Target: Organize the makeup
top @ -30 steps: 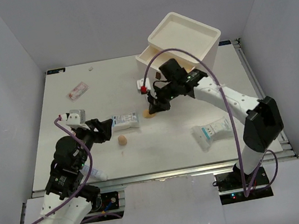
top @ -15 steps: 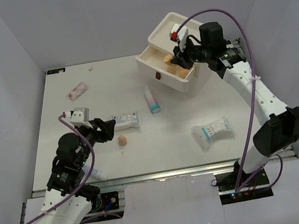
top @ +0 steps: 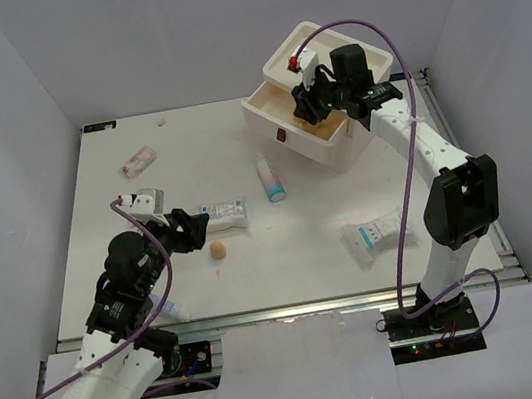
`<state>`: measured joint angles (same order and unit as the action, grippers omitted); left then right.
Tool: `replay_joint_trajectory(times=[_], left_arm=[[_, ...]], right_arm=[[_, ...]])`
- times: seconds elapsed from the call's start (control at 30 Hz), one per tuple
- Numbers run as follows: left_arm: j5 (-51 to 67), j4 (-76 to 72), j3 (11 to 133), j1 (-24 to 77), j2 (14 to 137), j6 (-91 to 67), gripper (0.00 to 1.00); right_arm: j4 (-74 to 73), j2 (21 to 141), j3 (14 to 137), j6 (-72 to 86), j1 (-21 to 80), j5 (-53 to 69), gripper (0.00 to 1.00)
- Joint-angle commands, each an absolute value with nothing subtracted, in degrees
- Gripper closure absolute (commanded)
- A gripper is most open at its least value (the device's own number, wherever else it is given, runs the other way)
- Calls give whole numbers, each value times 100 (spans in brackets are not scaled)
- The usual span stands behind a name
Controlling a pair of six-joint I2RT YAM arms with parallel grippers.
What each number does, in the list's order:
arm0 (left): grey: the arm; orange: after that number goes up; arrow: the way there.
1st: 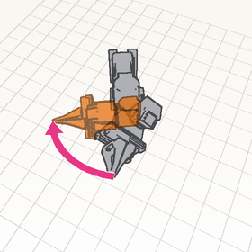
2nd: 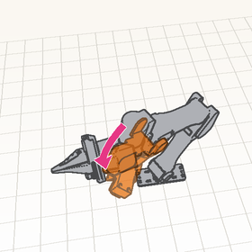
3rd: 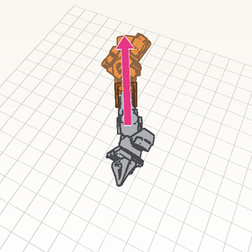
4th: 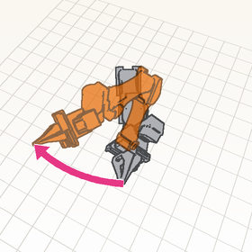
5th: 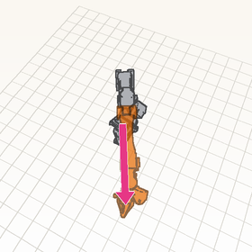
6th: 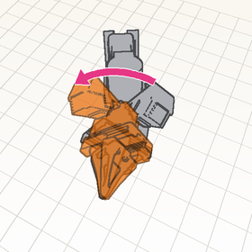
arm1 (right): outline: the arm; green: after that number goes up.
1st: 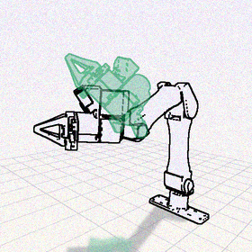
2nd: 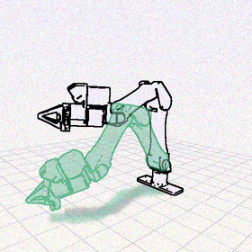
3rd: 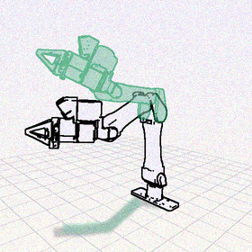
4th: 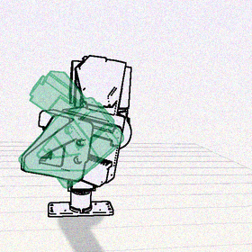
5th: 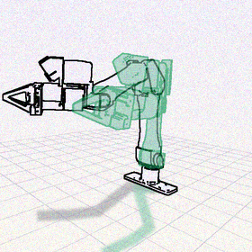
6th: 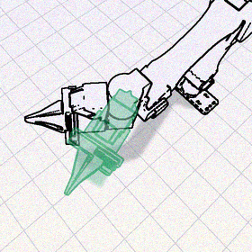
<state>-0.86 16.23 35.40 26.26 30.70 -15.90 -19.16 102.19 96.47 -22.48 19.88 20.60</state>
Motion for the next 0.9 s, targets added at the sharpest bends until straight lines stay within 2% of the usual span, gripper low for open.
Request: replay_joint_trajectory(times=[0.0,0.1,0.27,0.37,0.4,0.5,0.63,0.77,0.87], left_arm=[[180,1521,3560,2610,3146,-1573,28],[286,1505,3560,2610,3255,-1589,28],[489,1503,3551,2610,3536,-1670,29],[667,1494,3525,2610,3735,-1793,31],[687,1501,3524,2610,3833,-1858,31],[616,1631,3543,2610,4148,-2031,41],[474,1873,3648,2610,4847,-2304,56],[283,2101,3795,2610,5714,-2481,55],[-125,2291,3964,2610,6343,-2537,52]], right_arm=[[-1670,10107,9985,-2180,1986,2074,47],[-1679,9820,9943,-2164,1986,2197,40],[-1812,9259,9768,-2110,1986,2695,39],[-2283,8642,9431,-2406,1978,4402,37],[-2524,8433,9106,-2537,1984,4837,34],[-3313,8023,8058,-3570,2015,6442,32],[-3679,7327,6683,-4314,2039,6415,33],[-3068,6585,5554,-4245,1965,6339,32],[-2851,6383,5322,-4147,1876,6418,32]])
